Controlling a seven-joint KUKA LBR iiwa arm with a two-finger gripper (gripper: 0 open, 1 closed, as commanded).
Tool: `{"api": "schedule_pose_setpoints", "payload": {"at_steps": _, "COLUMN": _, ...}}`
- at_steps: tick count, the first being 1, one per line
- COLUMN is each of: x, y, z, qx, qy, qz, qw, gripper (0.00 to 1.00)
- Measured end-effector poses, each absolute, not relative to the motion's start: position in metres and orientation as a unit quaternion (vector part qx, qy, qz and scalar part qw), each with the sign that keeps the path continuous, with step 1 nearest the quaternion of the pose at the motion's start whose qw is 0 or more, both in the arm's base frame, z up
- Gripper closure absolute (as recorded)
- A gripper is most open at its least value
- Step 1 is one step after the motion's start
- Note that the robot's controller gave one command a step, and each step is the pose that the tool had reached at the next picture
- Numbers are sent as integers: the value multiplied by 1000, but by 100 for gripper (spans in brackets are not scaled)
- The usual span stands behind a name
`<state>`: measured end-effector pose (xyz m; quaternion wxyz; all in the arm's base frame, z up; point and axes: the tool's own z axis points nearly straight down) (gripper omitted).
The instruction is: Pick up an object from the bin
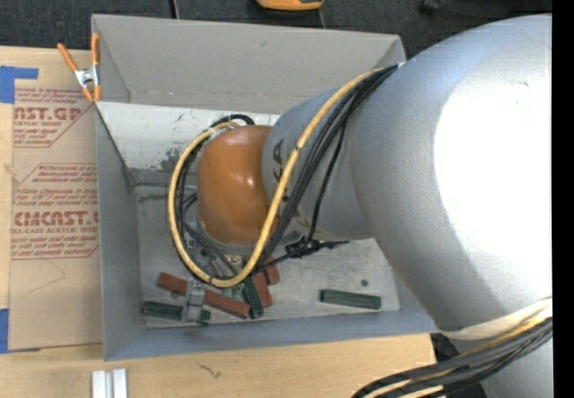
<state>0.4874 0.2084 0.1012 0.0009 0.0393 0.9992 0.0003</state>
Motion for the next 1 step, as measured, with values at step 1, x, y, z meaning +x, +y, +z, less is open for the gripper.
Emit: {"api": "schedule_pose_setpoints", "payload": {"at_steps": 1, "x": 486, "y": 199, "z": 74, "qx": 184, "qy": 983, "qz": 3, "qw": 6, "gripper": 100}}
